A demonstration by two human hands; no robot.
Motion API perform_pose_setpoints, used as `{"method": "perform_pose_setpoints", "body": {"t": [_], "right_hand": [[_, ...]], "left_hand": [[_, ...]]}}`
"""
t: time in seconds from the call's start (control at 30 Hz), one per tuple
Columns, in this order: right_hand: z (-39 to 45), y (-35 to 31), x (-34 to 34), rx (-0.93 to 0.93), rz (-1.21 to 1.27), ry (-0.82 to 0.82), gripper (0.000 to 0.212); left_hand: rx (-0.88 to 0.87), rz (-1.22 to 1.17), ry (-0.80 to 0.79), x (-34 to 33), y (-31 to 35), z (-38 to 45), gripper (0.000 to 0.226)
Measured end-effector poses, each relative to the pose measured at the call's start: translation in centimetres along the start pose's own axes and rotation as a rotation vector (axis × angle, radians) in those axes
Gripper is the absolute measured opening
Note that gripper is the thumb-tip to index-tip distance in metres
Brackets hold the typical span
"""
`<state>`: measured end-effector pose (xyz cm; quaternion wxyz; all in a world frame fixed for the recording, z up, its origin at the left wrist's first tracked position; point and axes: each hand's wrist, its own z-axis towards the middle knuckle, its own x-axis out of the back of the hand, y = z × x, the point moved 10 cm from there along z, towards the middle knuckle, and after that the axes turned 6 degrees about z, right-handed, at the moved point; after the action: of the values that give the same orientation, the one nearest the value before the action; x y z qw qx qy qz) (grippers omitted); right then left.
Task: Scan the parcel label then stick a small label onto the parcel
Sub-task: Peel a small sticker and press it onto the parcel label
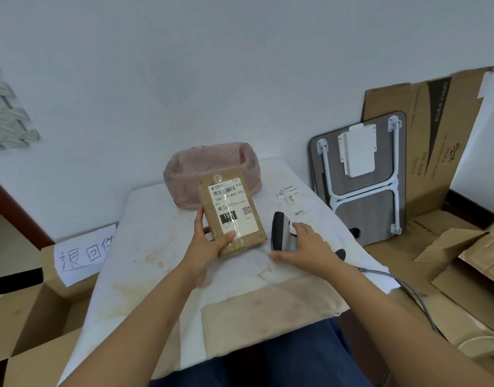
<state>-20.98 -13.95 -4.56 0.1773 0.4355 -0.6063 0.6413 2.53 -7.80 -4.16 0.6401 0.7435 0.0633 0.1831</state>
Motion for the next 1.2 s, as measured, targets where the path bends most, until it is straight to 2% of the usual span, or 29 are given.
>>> {"method": "perform_pose_setpoints", "body": {"t": [0.17, 0.23, 0.3, 0.4, 0.5, 0.6, 0.7, 0.97, 1.2], "right_hand": [[0.0, 0.8, 2.0, -0.031, 0.381, 0.259, 0.063], [0.2, 1.4, 3.2, -0.047, 0.420, 0.364, 0.048], [0.5, 1.7, 4.4, -0.056, 0.356, 0.434, 0.035], [1.3, 2.1, 5.1, -0.069, 0.330, 0.436, 0.037], [2.8, 2.6, 5.2, -0.097, 0.375, 0.397, 0.044], [4.2, 3.1, 5.1, -0.113, 0.343, 0.351, 0.048], [5.8, 3.6, 5.3, -0.103, 0.235, 0.316, 0.049], [11.0, 4.0, 4.3, -0.032, 0.085, 0.207, 0.055], [13.9, 4.7, 3.3, -0.022, -0.115, 0.120, 0.046]], "left_hand": [[0.089, 0.086, -0.082, -0.5, 0.2, -0.9, 0.098], [0.111, 0.147, -0.126, -0.7, 0.2, -1.3, 0.099], [0.142, 0.205, -0.171, -0.8, -0.1, -1.6, 0.101], [0.195, 0.283, -0.209, -0.5, -0.6, -1.9, 0.097], [0.236, 0.432, -0.187, 0.3, -0.8, -2.2, 0.083], [0.219, 0.530, -0.161, 0.5, -0.2, -2.4, 0.073], [0.186, 0.604, -0.147, 0.6, 0.5, -2.1, 0.074], [-0.104, 0.900, 0.123, 2.0, 5.7, 1.4, 0.067], [-0.321, 0.922, 0.141, -0.4, 9.6, 3.6, 0.056]]}}
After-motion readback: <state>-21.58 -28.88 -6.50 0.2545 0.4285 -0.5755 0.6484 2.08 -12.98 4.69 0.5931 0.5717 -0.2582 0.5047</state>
